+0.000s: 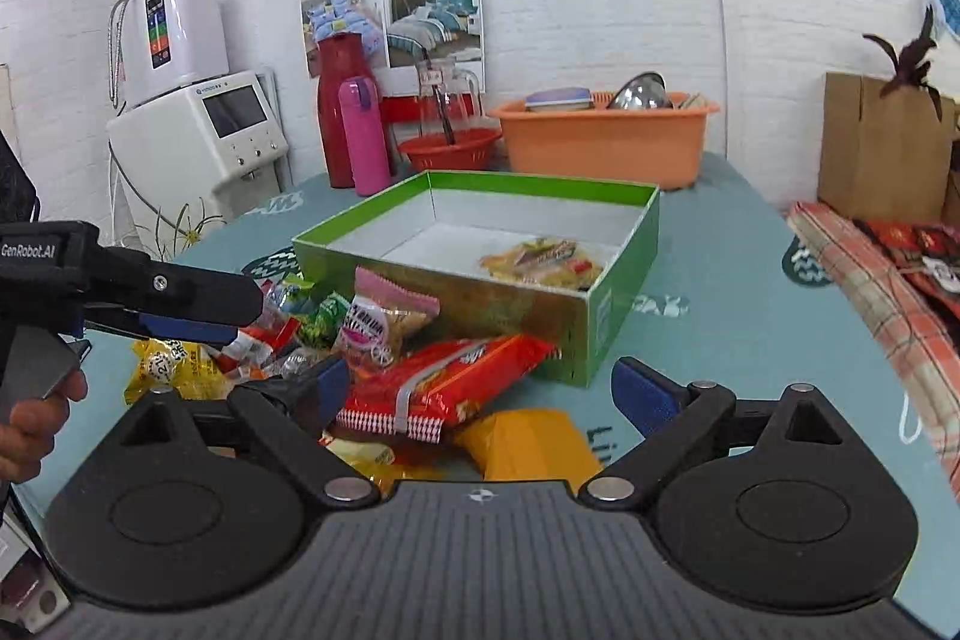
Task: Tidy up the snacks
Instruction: 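Move the left gripper to the red checkered wafer pack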
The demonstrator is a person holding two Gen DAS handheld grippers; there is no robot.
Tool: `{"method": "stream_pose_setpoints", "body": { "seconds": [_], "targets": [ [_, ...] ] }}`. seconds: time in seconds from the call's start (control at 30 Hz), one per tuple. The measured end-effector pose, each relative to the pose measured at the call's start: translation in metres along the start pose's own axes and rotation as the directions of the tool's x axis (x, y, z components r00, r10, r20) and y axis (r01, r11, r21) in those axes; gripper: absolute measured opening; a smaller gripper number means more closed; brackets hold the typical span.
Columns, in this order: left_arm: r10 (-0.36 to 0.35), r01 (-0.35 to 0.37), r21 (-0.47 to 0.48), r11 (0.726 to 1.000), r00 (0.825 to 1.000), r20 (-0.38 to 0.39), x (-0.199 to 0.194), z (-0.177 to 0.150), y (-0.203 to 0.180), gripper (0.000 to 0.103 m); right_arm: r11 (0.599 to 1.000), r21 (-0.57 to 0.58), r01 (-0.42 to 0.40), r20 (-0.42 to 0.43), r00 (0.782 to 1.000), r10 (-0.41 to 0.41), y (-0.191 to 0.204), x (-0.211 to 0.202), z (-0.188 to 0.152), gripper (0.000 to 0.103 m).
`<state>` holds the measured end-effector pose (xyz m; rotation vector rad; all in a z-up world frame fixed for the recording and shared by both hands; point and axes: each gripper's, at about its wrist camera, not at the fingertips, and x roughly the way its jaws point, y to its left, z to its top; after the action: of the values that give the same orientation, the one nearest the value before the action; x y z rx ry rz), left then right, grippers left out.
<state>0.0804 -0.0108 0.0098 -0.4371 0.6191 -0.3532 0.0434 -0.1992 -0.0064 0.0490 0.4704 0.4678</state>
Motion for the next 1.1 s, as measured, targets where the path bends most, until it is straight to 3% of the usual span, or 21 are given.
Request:
{"method": "stream_pose_setpoints", "body": {
  "seconds": [0.1,0.23,0.37,0.4,0.47,0.5,0.6,0.8,0.87,0.9,0.93,0.97,1.03,1.1],
  "targets": [
    [-0.014,0.015,0.045,0.999,0.999,-0.031,0.009,-0.003,-0.011,0.103,0.999,0.051,0.005,-0.024,1.000,-0.004,0.003,0.005,-0.011,0.103],
    [-0.032,0.033,0.101,0.994,0.999,-0.013,0.019,0.008,-0.019,0.103,0.998,0.062,-0.005,-0.031,0.999,0.007,0.006,0.017,-0.011,0.103],
    [0.016,-0.008,0.114,0.993,0.997,-0.071,0.049,0.023,-0.017,0.101,0.997,0.061,-0.038,-0.050,0.998,0.041,0.007,0.037,-0.006,0.103],
    [0.016,-0.006,0.108,0.994,0.996,-0.090,0.056,0.025,-0.014,0.096,0.997,0.058,-0.045,-0.060,0.997,0.048,0.007,0.042,-0.005,0.103],
    [0.020,-0.007,0.101,0.995,0.992,-0.128,0.069,0.028,-0.010,0.055,0.998,0.047,-0.051,-0.085,0.995,0.055,0.007,0.053,-0.004,0.099],
    [0.033,-0.019,0.098,0.995,0.989,-0.143,0.074,0.027,-0.007,0.054,0.998,0.045,-0.052,-0.097,0.994,0.056,0.006,0.057,-0.004,0.079],
    [0.070,-0.055,0.089,0.995,0.983,-0.167,0.087,0.026,0.001,0.057,0.994,0.077,-0.083,-0.109,0.990,0.091,-0.005,0.058,-0.006,0.067],
    [0.042,-0.024,0.095,0.995,0.980,-0.196,0.097,0.029,0.004,0.074,0.991,0.118,-0.062,-0.108,0.991,0.075,-0.025,0.048,-0.012,0.068],
    [0.020,0.002,0.105,0.994,0.977,-0.212,0.098,0.028,0.002,0.067,0.990,0.121,-0.068,-0.120,0.989,0.083,-0.028,0.049,-0.011,0.070],
    [0.006,0.017,0.100,0.995,0.975,-0.221,0.097,0.029,0.004,0.061,0.991,0.112,-0.074,-0.125,0.988,0.088,-0.027,0.050,-0.011,0.074],
    [-0.007,0.028,0.086,0.996,0.973,-0.230,0.097,0.029,0.006,0.047,0.992,0.100,-0.074,-0.132,0.987,0.087,-0.024,0.051,-0.010,0.075],
    [-0.022,0.038,0.066,0.997,0.971,-0.238,0.096,0.030,0.010,0.043,0.993,0.088,-0.075,-0.139,0.987,0.087,-0.022,0.052,-0.009,0.078],
    [-0.031,0.044,0.046,0.998,0.971,-0.239,0.091,0.030,0.018,0.043,0.994,0.070,-0.084,-0.145,0.985,0.093,-0.020,0.054,-0.009,0.081],
    [0.006,0.009,0.064,0.998,0.973,-0.231,0.089,0.031,0.020,0.043,0.993,0.071,-0.094,-0.152,0.983,0.104,-0.021,0.055,-0.007,0.086]
  ]
}}
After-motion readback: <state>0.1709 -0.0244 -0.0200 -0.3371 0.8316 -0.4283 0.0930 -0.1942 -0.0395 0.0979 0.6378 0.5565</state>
